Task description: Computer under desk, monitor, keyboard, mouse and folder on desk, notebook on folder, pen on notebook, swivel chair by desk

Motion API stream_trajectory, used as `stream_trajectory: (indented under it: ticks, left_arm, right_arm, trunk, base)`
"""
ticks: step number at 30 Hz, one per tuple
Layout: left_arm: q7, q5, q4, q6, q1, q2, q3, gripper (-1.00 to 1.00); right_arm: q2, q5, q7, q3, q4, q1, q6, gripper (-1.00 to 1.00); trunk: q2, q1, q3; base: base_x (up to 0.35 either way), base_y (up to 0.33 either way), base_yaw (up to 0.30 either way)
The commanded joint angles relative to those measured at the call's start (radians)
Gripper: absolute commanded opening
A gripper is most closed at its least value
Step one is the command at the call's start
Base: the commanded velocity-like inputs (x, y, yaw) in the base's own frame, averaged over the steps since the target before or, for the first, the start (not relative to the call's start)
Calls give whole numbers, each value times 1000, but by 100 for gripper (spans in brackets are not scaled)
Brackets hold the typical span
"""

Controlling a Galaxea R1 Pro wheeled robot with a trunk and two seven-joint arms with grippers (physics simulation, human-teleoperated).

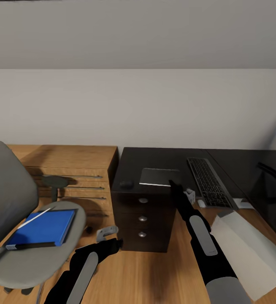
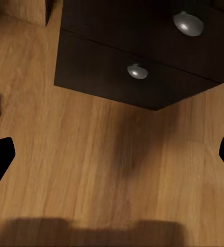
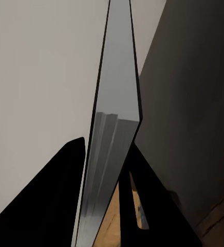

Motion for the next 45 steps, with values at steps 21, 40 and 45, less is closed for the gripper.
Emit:
stream_trajectory:
  ticks: [21,40,45]
  left_arm:
    - [5,12,-2,5,-1,0,2,100]
    - [10,11,-1,5,-1,-3,5,100]
    - [11,11,-1,5,-1,-3,5,100]
  right_arm:
    - [4,3,0,5,1,0,-81,-100]
    - [5,15,0,58,1,0,-223,-100]
    - [5,15,-1,59,1,0,-225,-100]
  trunk:
    - [0,0,-1]
    - [-63,35,-29]
    - [-98,54,-45]
  base:
    - [170,0,0]
    - [2,0,0]
    - [0,0,0]
